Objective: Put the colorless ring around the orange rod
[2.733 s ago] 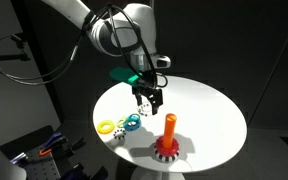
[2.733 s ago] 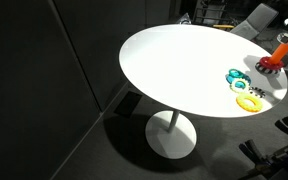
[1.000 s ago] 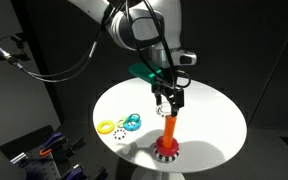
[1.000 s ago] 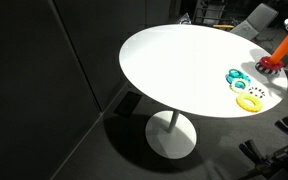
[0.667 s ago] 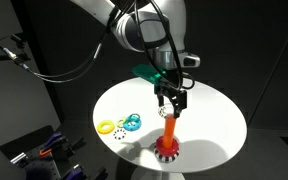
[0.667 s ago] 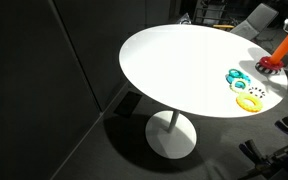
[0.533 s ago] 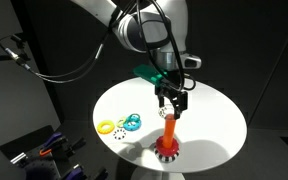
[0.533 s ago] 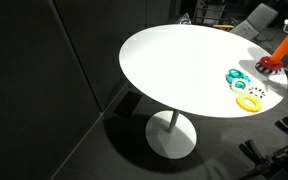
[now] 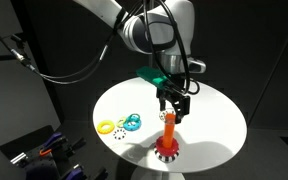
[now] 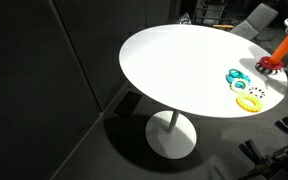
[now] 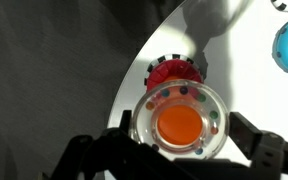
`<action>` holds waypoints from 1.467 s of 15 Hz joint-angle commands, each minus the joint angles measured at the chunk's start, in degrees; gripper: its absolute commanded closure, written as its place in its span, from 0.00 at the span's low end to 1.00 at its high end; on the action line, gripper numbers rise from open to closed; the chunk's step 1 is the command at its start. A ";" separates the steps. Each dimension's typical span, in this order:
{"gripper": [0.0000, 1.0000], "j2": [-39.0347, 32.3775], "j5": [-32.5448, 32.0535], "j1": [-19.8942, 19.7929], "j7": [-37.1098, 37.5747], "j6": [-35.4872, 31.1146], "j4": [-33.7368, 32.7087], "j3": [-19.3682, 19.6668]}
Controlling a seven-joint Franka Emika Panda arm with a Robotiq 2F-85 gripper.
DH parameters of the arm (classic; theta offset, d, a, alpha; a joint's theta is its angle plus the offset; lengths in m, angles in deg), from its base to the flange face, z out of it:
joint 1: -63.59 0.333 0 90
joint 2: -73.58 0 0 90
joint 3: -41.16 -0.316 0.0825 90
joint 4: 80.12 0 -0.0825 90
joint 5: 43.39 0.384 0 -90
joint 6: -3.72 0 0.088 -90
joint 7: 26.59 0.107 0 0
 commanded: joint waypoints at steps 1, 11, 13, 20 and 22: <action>0.30 -1.16 1.61 -1.08 -0.87 2.57 -2.50 -0.32; 0.00 -1.16 3.52 -1.21 -1.97 2.93 -1.86 -0.75; 0.00 -1.05 3.47 -1.19 -2.26 3.43 -1.77 -0.84; 0.00 0.76 2.67 -0.67 -6.04 5.10 0.17 -1.87; 0.00 -0.53 2.35 -0.60 -4.56 4.03 -0.25 -1.77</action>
